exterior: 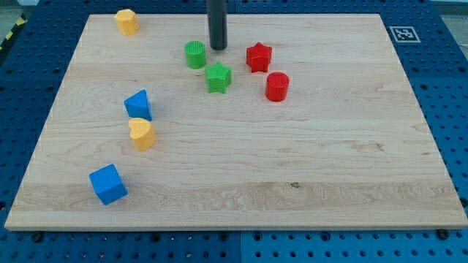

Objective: Slightly move the green circle diagonally to the red star

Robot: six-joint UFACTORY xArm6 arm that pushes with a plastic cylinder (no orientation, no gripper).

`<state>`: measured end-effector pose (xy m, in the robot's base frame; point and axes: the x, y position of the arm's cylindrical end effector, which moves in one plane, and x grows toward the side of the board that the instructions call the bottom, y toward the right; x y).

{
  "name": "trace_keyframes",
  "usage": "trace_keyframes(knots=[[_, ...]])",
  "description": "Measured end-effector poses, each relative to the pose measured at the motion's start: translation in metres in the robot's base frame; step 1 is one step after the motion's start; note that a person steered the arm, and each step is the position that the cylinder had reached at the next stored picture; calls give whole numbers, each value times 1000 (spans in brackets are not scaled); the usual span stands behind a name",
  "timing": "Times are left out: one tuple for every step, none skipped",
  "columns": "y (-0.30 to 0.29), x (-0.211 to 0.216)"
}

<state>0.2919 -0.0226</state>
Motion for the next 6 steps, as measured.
trace_keyframes(knots=[[4,26],[2,35],[-25,42],[-47,39],[-47,20],[-47,11]])
